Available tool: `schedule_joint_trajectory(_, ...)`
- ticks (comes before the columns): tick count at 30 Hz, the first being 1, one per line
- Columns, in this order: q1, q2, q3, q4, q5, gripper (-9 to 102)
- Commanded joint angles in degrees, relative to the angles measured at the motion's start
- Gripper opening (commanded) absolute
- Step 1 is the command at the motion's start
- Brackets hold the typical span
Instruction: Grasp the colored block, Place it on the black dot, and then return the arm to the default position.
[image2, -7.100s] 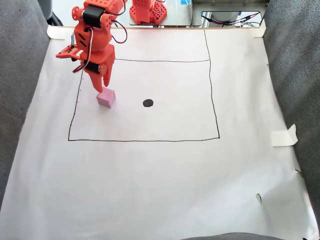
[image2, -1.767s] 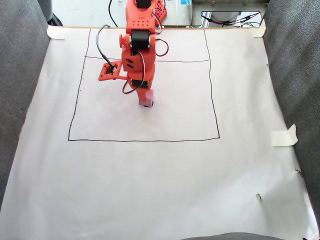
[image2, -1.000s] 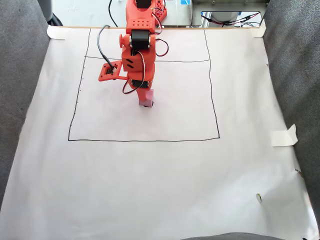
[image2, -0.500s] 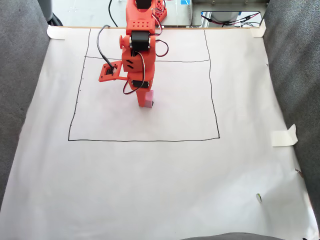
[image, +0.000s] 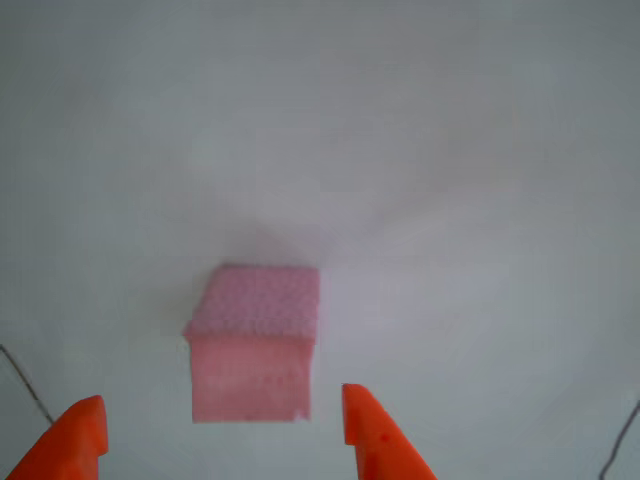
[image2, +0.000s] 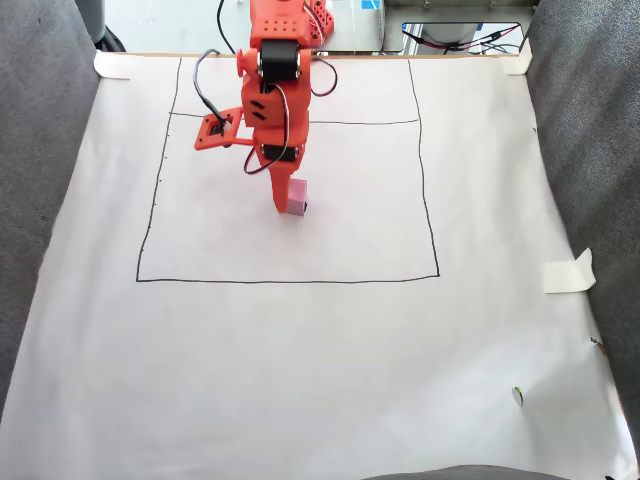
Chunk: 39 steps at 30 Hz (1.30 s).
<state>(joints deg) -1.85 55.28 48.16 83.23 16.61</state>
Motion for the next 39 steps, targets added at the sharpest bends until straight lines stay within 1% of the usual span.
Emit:
schedule_joint_trajectory(1, -1.0, 12.0, 12.2, -5.4, -0.5, 31)
schedule_joint_trajectory(6, -2.2, 33.0, 37.0, -16.4, -2.2, 30)
schedule_joint_trajectory(9, -3.3, 44.6, 49.0, -18.9, -2.5, 24)
schedule_joint_trajectory(16, -3.8, 71.2, 76.3, -28.4, -4.9, 24)
schedule_joint_trajectory(18, -3.1, 77.5, 82.9, -30.6, -6.3, 20)
schedule_joint_trajectory(19, -2.8, 80.5, 85.7, -31.2, -6.9, 16)
schedule_joint_trajectory(22, -2.1, 88.9, 93.5, -32.2, -8.3, 3)
schedule_joint_trajectory(23, -2.0, 91.4, 95.8, -32.2, -8.7, 1)
schedule_joint_trajectory(33, -2.1, 113.1, 111.5, -30.9, -9.1, 0)
schedule_joint_trajectory(39, 1.0, 118.4, 117.9, -36.7, -10.1, 0)
